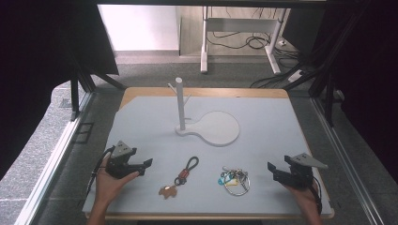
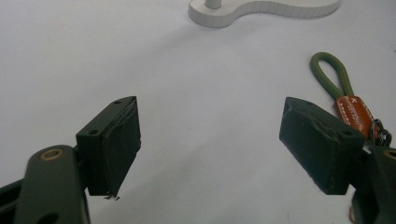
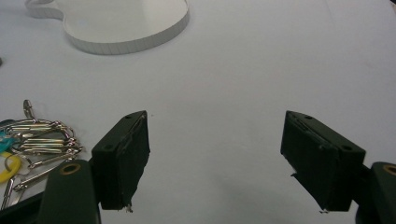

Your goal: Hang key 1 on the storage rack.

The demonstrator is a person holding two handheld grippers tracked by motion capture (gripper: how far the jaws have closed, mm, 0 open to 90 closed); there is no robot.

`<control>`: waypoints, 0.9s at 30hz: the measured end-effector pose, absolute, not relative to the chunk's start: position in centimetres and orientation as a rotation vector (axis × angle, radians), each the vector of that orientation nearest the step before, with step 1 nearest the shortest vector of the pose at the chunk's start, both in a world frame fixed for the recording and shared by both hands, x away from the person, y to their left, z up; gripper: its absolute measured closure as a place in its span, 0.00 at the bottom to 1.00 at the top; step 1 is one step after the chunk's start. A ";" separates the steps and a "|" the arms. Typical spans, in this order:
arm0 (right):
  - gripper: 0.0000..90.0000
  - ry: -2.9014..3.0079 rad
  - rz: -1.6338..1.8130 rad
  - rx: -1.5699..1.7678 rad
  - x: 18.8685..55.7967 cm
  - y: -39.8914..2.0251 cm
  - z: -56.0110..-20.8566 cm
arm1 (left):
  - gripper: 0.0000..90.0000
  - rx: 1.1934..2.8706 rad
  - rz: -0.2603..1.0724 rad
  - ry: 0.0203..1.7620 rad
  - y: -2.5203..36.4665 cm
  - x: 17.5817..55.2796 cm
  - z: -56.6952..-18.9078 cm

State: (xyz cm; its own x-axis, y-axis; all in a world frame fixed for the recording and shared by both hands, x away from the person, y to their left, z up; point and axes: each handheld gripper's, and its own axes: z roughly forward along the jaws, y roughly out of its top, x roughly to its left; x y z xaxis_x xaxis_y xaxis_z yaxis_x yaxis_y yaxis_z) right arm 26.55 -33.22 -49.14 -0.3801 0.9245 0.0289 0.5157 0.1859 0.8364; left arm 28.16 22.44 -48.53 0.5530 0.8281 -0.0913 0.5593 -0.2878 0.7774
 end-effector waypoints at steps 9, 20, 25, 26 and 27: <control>0.28 1.982 1.125 1.353 26.4 -33.6 -49.7 | 0.30 1.994 0.409 1.139 21.9 28.0 -47.9; 0.28 2.008 1.111 1.337 26.6 -32.5 -49.6 | 0.34 2.076 0.410 1.116 19.7 27.0 -45.5; 0.29 2.014 1.101 1.322 26.8 -32.0 -49.3 | 0.34 2.152 0.357 1.078 18.4 26.8 -45.0; 0.29 2.010 1.104 1.319 26.8 -31.9 -49.2 | 0.34 2.168 0.338 1.068 18.1 26.7 -44.9; 0.29 2.006 1.106 1.313 26.8 -31.8 -49.0 | 0.35 2.189 0.331 1.070 17.9 26.7 -44.8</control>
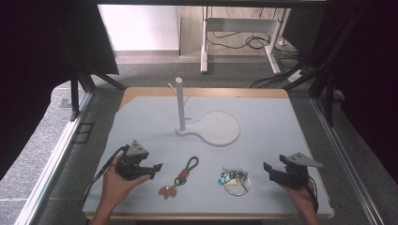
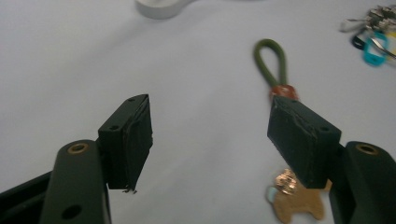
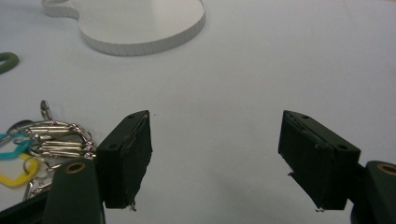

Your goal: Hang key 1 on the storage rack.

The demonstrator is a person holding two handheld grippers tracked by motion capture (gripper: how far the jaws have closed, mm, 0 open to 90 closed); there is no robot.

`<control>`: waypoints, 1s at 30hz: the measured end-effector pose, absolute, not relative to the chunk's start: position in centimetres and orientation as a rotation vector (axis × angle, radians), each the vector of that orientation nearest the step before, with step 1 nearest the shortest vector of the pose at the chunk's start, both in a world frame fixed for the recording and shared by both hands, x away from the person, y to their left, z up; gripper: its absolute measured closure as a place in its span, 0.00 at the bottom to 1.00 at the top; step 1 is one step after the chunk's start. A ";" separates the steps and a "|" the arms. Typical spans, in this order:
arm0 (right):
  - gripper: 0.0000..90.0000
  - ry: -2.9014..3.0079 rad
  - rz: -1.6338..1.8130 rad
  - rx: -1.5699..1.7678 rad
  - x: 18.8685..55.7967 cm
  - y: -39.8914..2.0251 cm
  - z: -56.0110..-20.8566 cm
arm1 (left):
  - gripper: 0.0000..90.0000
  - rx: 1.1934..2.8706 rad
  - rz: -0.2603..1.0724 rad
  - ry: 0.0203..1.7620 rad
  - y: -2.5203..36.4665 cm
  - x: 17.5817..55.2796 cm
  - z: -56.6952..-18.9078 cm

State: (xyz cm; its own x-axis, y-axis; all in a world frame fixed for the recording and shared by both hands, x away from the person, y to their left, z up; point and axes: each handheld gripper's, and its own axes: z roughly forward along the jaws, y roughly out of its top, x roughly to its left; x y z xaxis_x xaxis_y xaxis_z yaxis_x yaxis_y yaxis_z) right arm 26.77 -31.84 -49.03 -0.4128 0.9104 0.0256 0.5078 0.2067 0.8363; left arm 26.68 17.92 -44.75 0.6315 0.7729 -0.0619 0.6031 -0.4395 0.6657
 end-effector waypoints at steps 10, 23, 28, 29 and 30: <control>0.29 1.993 1.118 1.324 25.9 -32.0 -48.9 | 0.41 2.314 0.211 1.045 13.8 27.9 -45.0; 0.29 2.015 1.109 1.300 26.0 -31.4 -49.2 | 0.45 2.398 0.173 1.061 9.0 30.5 -46.4; 0.29 2.020 1.105 1.306 26.1 -31.3 -49.3 | 0.44 2.463 0.166 1.052 7.9 30.5 -47.9; 0.29 2.020 1.105 1.306 26.1 -31.3 -49.3 | 0.44 2.463 0.166 1.052 7.9 30.5 -47.9; 0.29 2.023 1.105 1.307 26.1 -31.3 -49.3 | 0.45 2.473 0.175 1.056 7.6 30.4 -48.2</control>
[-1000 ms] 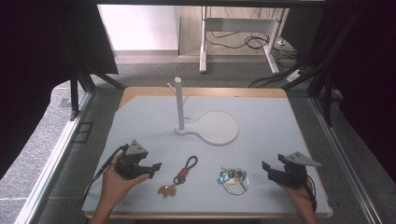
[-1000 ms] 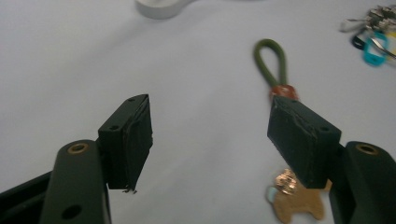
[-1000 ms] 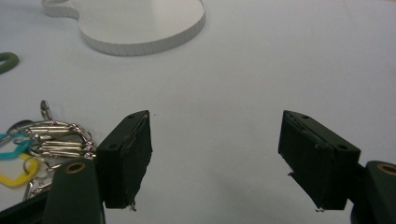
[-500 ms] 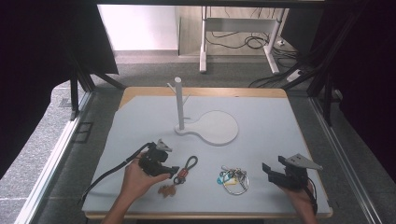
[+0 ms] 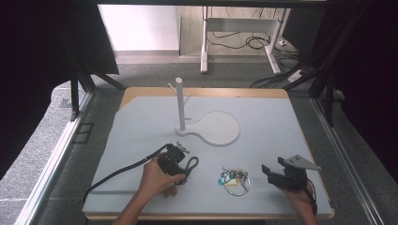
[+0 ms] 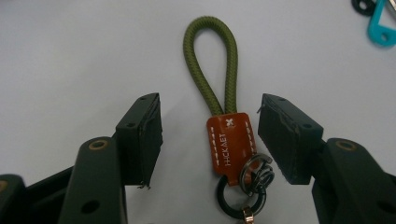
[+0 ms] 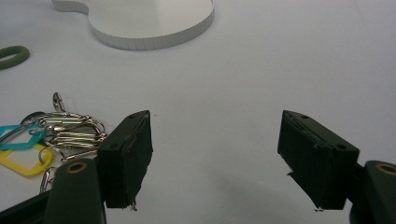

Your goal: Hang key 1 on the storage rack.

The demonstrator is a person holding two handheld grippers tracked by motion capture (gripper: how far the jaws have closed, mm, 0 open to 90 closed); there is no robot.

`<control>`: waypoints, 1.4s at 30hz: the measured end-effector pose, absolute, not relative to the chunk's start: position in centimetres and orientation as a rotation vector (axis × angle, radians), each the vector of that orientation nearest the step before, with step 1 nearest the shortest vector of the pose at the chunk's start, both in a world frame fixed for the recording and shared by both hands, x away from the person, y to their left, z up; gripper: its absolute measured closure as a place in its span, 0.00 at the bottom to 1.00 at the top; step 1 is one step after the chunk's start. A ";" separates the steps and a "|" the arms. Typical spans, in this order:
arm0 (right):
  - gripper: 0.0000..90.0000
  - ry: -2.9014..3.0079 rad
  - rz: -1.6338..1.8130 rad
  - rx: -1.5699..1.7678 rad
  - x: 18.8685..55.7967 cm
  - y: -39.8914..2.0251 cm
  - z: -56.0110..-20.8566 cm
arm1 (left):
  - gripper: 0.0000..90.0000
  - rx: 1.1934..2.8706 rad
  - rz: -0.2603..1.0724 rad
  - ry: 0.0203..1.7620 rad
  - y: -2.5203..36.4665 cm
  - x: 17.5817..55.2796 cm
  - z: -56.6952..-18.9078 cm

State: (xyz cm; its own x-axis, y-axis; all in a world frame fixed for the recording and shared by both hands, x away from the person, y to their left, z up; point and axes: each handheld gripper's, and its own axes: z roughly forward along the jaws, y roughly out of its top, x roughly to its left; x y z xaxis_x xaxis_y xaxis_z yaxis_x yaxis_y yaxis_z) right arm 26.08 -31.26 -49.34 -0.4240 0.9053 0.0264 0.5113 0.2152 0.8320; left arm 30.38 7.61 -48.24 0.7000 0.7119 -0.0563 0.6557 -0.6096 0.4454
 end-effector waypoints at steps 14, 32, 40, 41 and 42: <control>0.29 2.038 1.088 1.308 26.0 -31.0 -49.4 | 0.56 2.533 0.210 1.044 6.7 29.4 -49.0; 0.29 2.036 1.074 1.313 26.0 -31.0 -49.5 | 0.72 2.593 0.094 1.039 6.6 30.5 -48.5; 0.30 2.037 1.068 1.316 26.0 -31.0 -49.5 | 0.74 2.603 0.065 1.011 6.9 30.9 -48.4; 0.30 2.037 1.068 1.316 26.0 -31.0 -49.5 | 0.74 2.603 0.065 1.011 6.9 30.9 -48.4; 0.30 2.029 1.072 1.319 26.0 -31.1 -49.5 | 0.74 2.606 0.074 1.005 7.1 30.9 -48.1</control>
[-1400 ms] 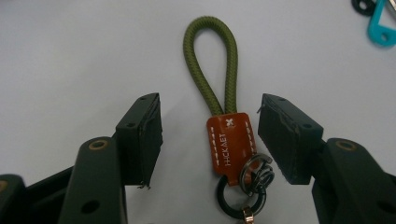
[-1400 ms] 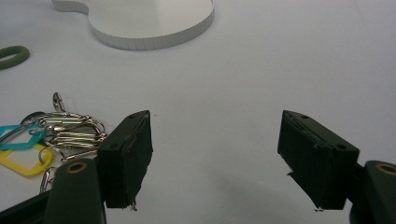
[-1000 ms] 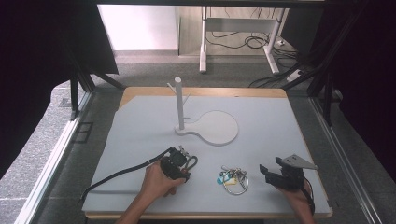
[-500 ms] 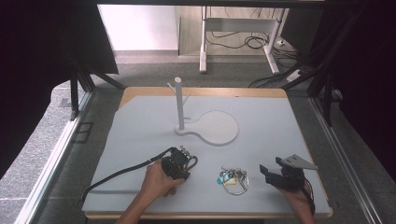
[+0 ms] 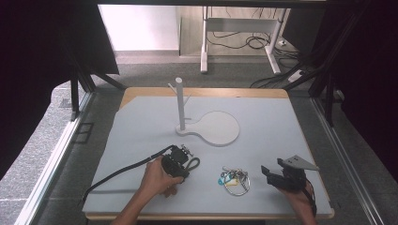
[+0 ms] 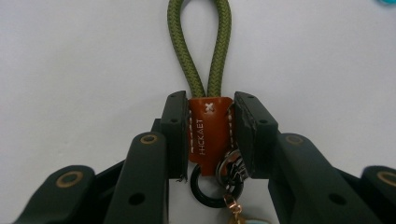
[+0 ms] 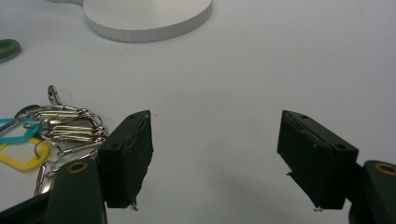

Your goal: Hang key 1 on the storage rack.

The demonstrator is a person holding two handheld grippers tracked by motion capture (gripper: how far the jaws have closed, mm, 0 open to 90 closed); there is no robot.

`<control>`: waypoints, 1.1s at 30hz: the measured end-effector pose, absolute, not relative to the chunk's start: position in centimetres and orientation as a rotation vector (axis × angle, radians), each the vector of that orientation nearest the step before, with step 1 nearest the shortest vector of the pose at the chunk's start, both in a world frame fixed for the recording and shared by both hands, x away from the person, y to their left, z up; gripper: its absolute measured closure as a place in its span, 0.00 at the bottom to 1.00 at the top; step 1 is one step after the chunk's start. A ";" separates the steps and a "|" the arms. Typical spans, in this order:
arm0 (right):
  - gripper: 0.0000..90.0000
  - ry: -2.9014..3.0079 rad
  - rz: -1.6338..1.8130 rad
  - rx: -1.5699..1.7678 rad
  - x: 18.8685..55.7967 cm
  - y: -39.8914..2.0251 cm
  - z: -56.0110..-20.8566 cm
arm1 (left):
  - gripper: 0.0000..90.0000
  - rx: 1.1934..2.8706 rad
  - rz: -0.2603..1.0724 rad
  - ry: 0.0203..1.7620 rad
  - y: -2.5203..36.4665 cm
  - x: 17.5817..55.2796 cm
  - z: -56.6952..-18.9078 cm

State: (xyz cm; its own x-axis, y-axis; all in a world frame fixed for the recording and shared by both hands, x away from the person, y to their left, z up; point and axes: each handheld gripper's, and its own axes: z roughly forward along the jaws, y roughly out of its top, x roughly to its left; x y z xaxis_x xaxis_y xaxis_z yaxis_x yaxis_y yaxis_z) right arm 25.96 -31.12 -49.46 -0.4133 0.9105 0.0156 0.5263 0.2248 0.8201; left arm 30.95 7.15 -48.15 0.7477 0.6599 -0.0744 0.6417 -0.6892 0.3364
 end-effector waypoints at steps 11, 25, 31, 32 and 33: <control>0.31 2.017 1.074 1.333 25.9 -31.5 -49.4 | 0.74 2.494 0.050 0.981 9.6 31.5 -44.7; 0.31 2.024 1.075 1.333 26.0 -31.6 -49.6 | 0.74 2.400 -0.008 0.977 13.3 32.9 -41.2; 0.31 2.032 1.071 1.333 26.0 -31.6 -49.7 | 0.74 2.374 -0.005 0.973 14.3 33.4 -40.3; 0.32 2.032 1.070 1.331 26.0 -31.6 -49.7 | 0.74 2.367 0.012 0.974 14.6 33.5 -39.9; 0.32 2.031 1.069 1.329 26.0 -31.6 -49.6 | 0.74 2.362 0.017 0.971 14.7 33.5 -39.6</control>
